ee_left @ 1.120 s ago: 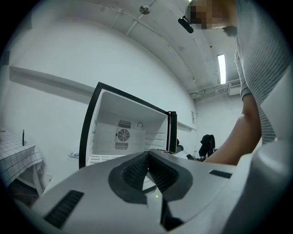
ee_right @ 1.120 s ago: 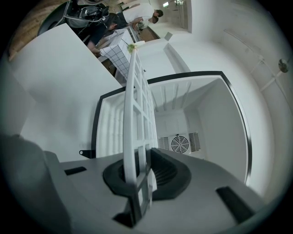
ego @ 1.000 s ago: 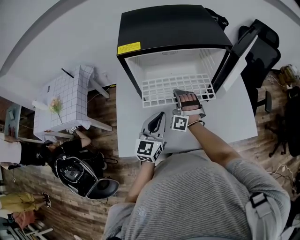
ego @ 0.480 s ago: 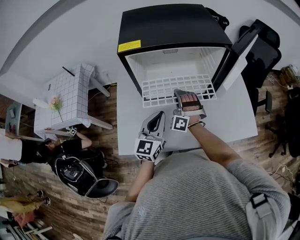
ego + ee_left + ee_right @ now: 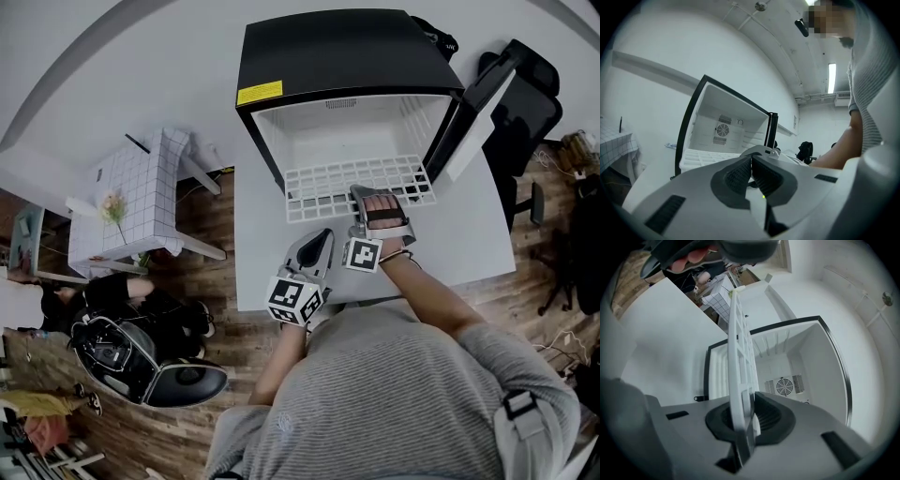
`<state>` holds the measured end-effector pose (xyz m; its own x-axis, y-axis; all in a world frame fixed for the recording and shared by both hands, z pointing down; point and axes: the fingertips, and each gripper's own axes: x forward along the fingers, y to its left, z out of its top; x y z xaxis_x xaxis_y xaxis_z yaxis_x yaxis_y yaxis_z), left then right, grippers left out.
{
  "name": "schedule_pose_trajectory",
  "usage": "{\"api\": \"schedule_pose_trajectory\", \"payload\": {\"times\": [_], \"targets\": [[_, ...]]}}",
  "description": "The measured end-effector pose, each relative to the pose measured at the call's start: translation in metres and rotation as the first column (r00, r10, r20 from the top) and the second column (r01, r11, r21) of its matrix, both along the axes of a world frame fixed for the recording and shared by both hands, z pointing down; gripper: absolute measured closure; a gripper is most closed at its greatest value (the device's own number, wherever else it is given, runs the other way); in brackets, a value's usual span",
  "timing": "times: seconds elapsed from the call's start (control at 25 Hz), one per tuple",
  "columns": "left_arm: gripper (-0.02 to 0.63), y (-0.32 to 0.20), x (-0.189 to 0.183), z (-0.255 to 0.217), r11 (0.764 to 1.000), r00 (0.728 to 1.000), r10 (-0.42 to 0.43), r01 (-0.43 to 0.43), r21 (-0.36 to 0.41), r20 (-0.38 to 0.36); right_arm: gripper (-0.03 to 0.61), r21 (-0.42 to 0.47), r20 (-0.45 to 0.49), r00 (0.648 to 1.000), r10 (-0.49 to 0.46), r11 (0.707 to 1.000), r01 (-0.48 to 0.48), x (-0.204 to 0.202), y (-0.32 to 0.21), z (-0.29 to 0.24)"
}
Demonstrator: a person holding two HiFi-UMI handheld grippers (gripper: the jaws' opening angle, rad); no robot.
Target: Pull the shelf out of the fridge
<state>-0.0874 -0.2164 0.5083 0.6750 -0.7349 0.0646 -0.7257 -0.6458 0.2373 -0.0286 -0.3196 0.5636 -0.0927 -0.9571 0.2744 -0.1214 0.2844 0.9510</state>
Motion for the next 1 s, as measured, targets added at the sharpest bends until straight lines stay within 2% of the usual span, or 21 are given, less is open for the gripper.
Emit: {"api": "schedule_pose_trajectory", "payload": {"times": [0.08, 0.24, 0.36, 0.48, 0.6, 0.64, 0.72, 0.84, 1.0], "targets": [[0.6, 0.004, 0.007, 0.013, 0.996, 0.999, 0.045, -0.044, -0.081, 0.012, 0.545, -0.03, 0.023, 1.0, -0.02, 0.999, 0.02, -0.006, 0.013, 0.01], [0.6, 0.02, 0.031, 0.043, 0.964, 0.978, 0.178, -0.151, -0.22, 0.11, 0.543, -0.086, 0.112, 0.993, -0.035, 0.995, 0.045, -0.011, 0.03, 0.019], [0.6, 0.024, 0.036, 0.051, 0.958, 0.966, 0.206, -0.166, -0.235, 0.157, 0.543, -0.093, 0.116, 0.993, -0.032, 0.995, 0.043, -0.005, 0.036, 0.017], [0.588, 0.02, 0.032, 0.042, 0.964, 0.976, 0.179, -0.148, -0.222, 0.128, 0.543, -0.062, 0.163, 0.986, -0.043, 0.997, 0.054, 0.0, 0.043, 0.004], [0.464, 0.011, 0.027, 0.015, 0.976, 0.992, 0.114, -0.103, -0.191, 0.049, 0.543, -0.009, 0.269, 0.96, -0.074, 0.997, 0.079, 0.005, 0.051, -0.017], [0.46, 0.01, 0.027, 0.005, 0.98, 0.994, 0.105, -0.097, -0.175, 0.036, 0.543, -0.004, 0.324, 0.943, -0.081, 0.996, 0.086, 0.007, 0.052, -0.024], [0.46, 0.01, 0.028, -0.01, 0.985, 0.995, 0.102, -0.098, -0.146, 0.023, 0.543, -0.016, 0.457, 0.885, -0.089, 0.994, 0.108, 0.011, 0.053, -0.038], [0.46, 0.014, 0.024, -0.021, 0.988, 0.996, 0.087, -0.087, -0.129, -0.005, 0.543, -0.044, 0.639, 0.764, -0.082, 0.989, 0.143, 0.017, 0.055, -0.063], [0.46, 0.015, 0.014, -0.022, 0.991, 0.999, 0.048, -0.05, -0.126, -0.02, 0.545, -0.042, 0.799, 0.596, -0.074, 0.983, 0.178, 0.027, 0.064, -0.108]]}}
